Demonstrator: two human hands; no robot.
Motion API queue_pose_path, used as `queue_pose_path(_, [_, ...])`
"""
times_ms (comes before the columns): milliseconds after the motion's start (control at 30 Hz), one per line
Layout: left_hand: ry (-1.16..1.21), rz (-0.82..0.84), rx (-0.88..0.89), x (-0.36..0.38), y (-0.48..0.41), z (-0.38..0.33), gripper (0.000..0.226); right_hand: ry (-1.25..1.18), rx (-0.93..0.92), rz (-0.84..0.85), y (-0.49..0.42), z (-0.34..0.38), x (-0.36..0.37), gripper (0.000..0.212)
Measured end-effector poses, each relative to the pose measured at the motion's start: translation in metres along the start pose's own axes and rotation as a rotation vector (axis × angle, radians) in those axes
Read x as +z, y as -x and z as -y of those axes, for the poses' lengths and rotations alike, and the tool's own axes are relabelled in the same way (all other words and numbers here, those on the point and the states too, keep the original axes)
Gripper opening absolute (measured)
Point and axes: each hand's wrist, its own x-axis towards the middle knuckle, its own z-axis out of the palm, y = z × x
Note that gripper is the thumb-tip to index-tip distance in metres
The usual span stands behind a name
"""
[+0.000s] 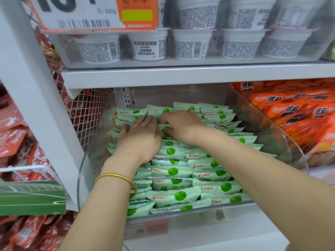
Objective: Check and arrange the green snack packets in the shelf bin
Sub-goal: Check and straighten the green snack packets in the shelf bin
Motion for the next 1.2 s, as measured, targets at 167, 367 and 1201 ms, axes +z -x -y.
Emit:
queue_pose_path(167, [0.018,-0.023,0.006,-0.001,0.004,-0.001,0.053,-0.444,0.198,-0.356,0.005,-0.027,-0.007,0.015])
queue_pose_path(367, [0.070,-0.051,0.028,-0.002,0.007,-0.003,0.052,-0.317,0.219,-0.321,-0.016,-0.025,0.000,0.014])
queue_pose_path(1201, [0.086,-0.055,0.008,-0.003,0.008,-0.005,0.052,-0.735,0.234,-0.522,-0.032,-0.019,0.013,0.025])
